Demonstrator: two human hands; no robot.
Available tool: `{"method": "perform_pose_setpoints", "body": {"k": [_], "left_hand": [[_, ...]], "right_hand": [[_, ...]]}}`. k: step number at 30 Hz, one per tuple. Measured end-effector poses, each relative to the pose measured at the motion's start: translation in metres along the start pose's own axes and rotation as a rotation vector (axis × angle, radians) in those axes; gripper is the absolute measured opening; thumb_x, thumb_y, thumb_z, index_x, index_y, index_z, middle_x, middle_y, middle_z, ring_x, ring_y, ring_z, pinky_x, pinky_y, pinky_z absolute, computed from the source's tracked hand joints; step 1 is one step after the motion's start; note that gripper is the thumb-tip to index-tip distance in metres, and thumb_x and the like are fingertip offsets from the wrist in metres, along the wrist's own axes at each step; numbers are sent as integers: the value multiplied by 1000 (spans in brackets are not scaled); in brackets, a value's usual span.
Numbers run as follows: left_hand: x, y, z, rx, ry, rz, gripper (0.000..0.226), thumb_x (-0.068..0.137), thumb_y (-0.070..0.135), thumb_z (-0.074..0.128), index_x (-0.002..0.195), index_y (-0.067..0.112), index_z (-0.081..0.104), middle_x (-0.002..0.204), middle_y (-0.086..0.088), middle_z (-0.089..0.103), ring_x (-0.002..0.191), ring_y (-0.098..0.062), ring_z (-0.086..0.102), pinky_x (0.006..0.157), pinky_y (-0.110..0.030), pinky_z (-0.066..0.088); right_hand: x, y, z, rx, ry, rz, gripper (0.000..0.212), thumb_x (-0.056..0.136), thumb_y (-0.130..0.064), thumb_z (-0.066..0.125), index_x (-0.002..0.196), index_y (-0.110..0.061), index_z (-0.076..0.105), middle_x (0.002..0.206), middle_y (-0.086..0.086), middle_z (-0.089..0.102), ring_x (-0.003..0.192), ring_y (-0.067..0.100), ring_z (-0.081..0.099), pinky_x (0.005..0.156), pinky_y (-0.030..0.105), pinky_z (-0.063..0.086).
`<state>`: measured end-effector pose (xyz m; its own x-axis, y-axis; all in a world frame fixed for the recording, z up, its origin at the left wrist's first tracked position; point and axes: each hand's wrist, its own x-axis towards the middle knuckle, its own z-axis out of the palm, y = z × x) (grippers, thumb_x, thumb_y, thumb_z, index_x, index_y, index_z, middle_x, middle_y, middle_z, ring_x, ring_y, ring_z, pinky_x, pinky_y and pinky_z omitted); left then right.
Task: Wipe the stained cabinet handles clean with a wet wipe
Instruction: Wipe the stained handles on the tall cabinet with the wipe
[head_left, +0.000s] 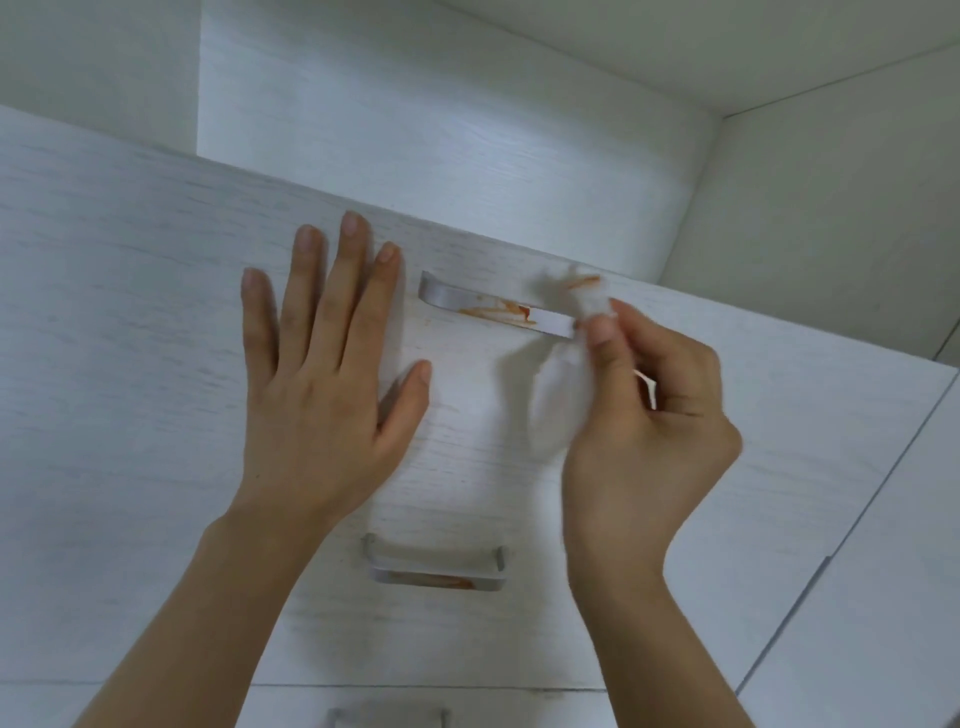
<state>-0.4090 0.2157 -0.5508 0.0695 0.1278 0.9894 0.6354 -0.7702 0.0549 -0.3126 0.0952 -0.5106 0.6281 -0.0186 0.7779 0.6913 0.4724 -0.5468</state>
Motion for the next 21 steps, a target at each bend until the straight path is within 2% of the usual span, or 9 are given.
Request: {"method": "perform_pose_setpoints", "body": {"k": [2,5,10,13,16,18,19,21], "left_hand": [[0,0,0,5,1,-3,69,92,35,43,149,6,19,156,-15,16,145,-32,7,117,-47,-2],[0,0,1,8,-1,-4,69,92,36,43,150,6,19,156,-14,16,145,-31,6,117,-48,-2],[0,0,2,6,5,-9,69,93,36,42,150,7,18,156,-12,14,145,-31,6,117,-47,-2],[0,0,3,8,13,-12,69,92,36,42,150,7,18,156,-12,15,145,-30,6,117,-47,-3],[0,1,4,11,26,-19,69,92,37,42,150,7,19,156,-9,13,145,-29,6,117,-46,-3],[0,1,4,7,27,-18,69,91,37,42,149,7,20,156,-9,14,145,-29,7,117,-47,-2],[0,0,3,2,24,-17,69,92,37,42,149,7,20,156,-10,14,145,-30,7,117,-47,-1],[0,1,2,-5,17,-16,68,92,37,42,149,7,20,156,-11,15,145,-30,8,117,-48,-1]], "right_hand": [[10,1,-6,77,37,126,14,87,-17,67,86,-30,70,94,-4,68,85,1,64,75,16,49],[17,1,-7,88,-82,193,13,90,-18,63,88,-29,70,90,-9,72,85,-1,65,75,11,47],[15,0,-8,-47,-204,62,18,94,-19,57,93,-32,69,95,-12,70,91,3,63,84,19,48],[11,-3,-11,-96,-217,-30,18,92,-21,58,90,-37,66,91,-13,68,88,8,62,81,23,48],[5,-8,-8,-62,-154,-65,15,89,-23,60,90,-35,67,86,-13,69,82,3,62,74,13,46],[5,-9,-7,35,-13,31,9,89,-22,63,89,-29,69,84,-12,71,80,0,65,71,8,46],[5,-10,-6,68,38,77,7,88,-22,65,88,-26,70,83,-11,72,79,-1,65,70,8,47],[3,-10,-3,62,24,110,6,86,-19,67,86,-25,71,87,-9,71,82,0,66,72,12,50]]}}
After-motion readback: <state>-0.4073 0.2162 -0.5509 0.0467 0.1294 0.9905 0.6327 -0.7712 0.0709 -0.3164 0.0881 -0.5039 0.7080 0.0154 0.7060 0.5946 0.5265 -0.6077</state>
